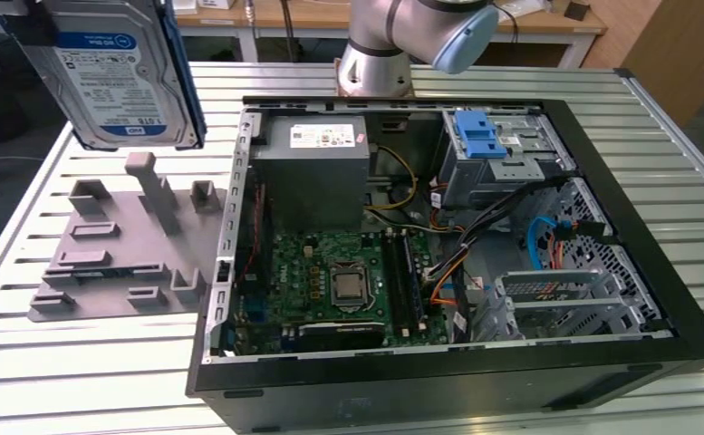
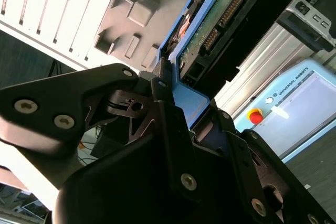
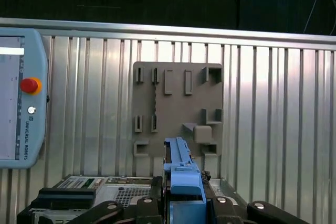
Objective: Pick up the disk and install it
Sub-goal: 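Pick up the disk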
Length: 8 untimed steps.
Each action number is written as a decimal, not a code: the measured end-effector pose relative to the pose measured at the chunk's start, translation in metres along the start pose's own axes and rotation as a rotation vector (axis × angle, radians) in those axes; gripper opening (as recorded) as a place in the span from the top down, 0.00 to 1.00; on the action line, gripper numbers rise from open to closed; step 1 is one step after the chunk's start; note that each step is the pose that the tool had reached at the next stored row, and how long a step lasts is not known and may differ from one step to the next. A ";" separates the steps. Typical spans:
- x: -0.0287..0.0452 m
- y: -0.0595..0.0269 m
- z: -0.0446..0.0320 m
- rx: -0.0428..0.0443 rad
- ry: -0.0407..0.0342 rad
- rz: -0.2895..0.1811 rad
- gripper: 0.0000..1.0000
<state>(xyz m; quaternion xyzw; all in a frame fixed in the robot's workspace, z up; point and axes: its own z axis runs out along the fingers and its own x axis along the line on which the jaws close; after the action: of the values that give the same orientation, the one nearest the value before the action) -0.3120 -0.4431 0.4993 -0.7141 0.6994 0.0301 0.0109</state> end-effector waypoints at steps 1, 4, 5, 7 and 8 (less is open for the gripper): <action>0.0004 -0.0019 -0.0001 0.0000 0.0000 0.000 0.63; 0.0015 -0.0078 -0.0003 -0.0001 0.0000 0.000 0.63; 0.0019 -0.0100 -0.0004 0.0000 0.0000 0.000 0.63; 0.0026 -0.0138 -0.0005 -0.0001 0.0000 0.000 0.63; 0.0029 -0.0156 -0.0006 0.0000 -0.0001 0.000 0.63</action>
<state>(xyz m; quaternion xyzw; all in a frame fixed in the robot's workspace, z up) -0.2963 -0.4458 0.4993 -0.7141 0.6994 0.0301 0.0109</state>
